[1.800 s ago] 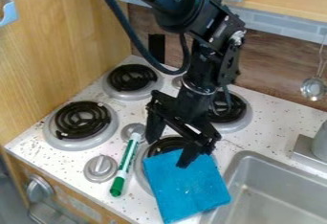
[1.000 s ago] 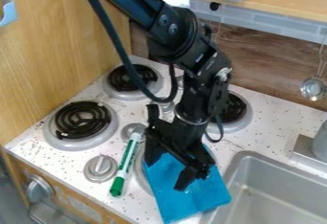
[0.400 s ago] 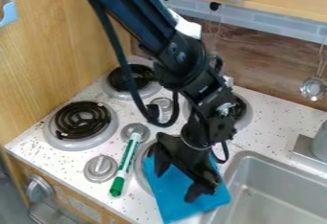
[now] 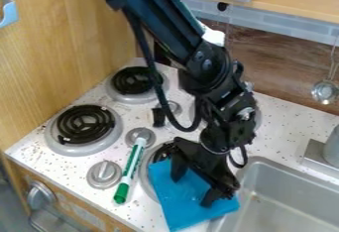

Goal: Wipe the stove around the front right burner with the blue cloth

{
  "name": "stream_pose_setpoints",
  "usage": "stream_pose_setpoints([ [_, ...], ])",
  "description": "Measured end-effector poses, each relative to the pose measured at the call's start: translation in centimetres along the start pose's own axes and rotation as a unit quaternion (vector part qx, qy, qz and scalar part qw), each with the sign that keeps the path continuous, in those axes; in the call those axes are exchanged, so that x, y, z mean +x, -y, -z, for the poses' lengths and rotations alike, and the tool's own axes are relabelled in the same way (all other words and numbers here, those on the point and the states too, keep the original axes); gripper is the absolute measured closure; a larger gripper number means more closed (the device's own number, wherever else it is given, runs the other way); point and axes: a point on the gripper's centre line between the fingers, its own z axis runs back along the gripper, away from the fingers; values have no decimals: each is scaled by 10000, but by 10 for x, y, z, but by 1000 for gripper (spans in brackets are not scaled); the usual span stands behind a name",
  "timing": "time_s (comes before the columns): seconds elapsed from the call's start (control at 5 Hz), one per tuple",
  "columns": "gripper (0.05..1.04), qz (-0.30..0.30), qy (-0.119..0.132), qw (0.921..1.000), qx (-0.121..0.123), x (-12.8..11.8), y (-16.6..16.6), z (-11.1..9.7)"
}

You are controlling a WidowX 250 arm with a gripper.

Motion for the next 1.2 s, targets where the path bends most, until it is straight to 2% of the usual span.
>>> stream_pose_setpoints([
  [0.2,131,42,-33,10000,-29,7,3,3],
  [0.6,647,20,-123,9999,-30,13,5,6],
  [0.8,847,17,-180,9998,-1,15,5,8],
  [1.0,943,7,-208,9998,17,20,6,10],
  [1.2,981,-35,-201,9998,36,30,7,10],
])
